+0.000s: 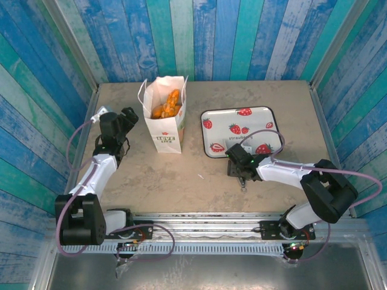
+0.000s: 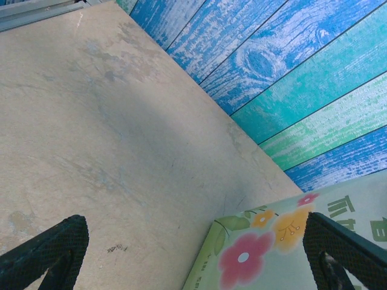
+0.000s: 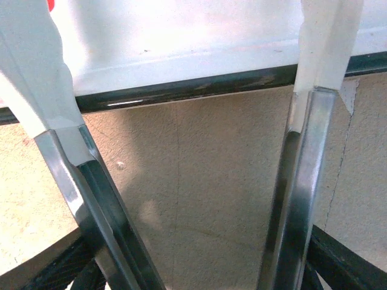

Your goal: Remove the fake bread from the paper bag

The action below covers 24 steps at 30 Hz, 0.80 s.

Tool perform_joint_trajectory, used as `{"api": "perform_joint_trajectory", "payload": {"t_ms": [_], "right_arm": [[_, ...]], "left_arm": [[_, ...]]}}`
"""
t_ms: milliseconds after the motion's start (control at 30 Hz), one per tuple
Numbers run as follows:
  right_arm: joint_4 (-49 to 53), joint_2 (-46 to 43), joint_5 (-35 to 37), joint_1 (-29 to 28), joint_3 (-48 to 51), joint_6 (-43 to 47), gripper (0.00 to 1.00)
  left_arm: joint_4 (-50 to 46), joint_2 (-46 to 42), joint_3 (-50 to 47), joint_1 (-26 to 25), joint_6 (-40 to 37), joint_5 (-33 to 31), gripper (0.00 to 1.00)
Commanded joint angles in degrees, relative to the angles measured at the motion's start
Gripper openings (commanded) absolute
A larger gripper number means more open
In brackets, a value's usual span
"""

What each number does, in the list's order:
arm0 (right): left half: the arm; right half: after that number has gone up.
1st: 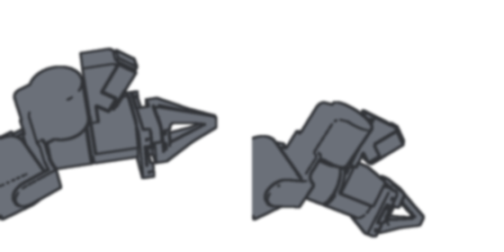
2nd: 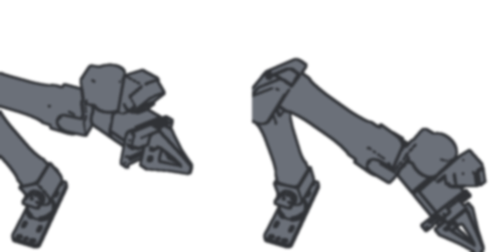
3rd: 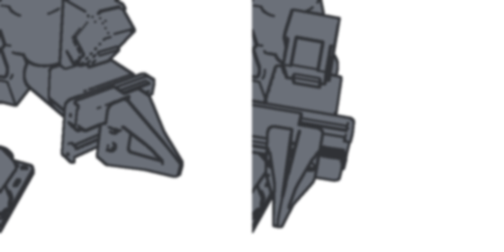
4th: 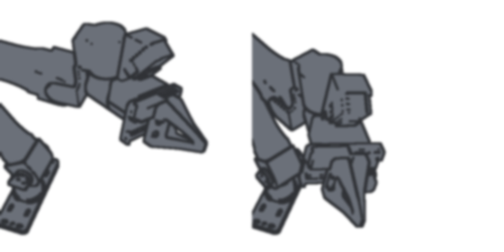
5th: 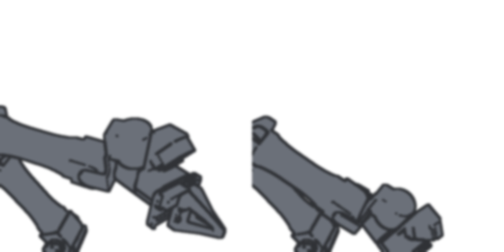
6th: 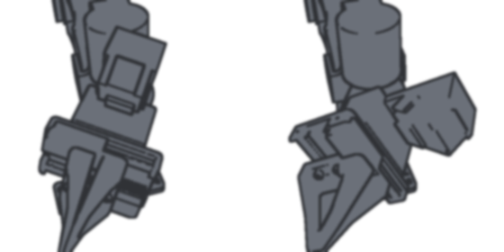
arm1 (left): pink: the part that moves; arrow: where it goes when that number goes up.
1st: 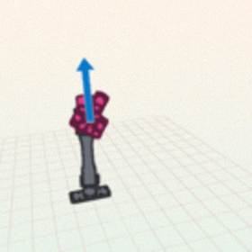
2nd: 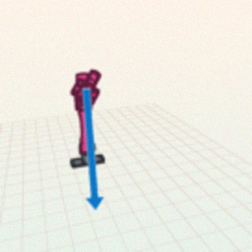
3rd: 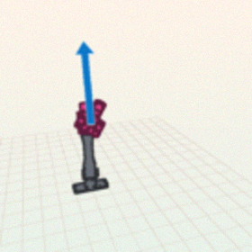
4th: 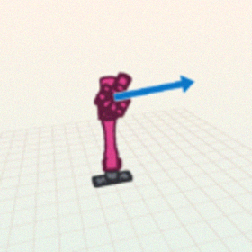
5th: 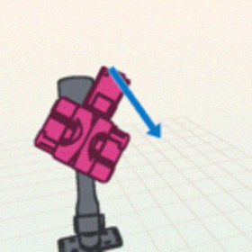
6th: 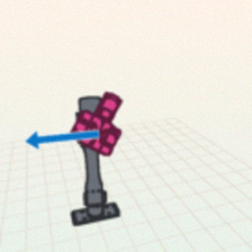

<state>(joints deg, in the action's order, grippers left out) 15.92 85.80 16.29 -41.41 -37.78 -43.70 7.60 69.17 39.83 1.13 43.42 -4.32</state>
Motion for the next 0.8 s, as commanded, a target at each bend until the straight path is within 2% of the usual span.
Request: {"api": "perform_joint_trajectory", "payload": {"t_ms": [0,367,633,767], "right_arm": [[5.0,4.9,-5.5,-0.2,2.8,-0.5,0.74],[14.4,7.6,-3.7,-4.1,-0.7,-1.4,0.82],[16.7,3.1,-4.7,-4.2,0.4,-2.8,0.9],[16.8,4.3,-5.0,-4.3,0.5,-4.1,0.89]], "left_arm": [[-0.9,-2.5,-0.6,0.1,-0.1,-1.4,0.96],[-0.7,-3.0,-0.6,0.1,0.0,-1.6,0.96],[-0.8,-3.6,-0.5,0.1,-0.1,-1.7,0.96],[-0.9,-3.9,-0.4,0.1,-0.2,-1.7,0.96]]}}
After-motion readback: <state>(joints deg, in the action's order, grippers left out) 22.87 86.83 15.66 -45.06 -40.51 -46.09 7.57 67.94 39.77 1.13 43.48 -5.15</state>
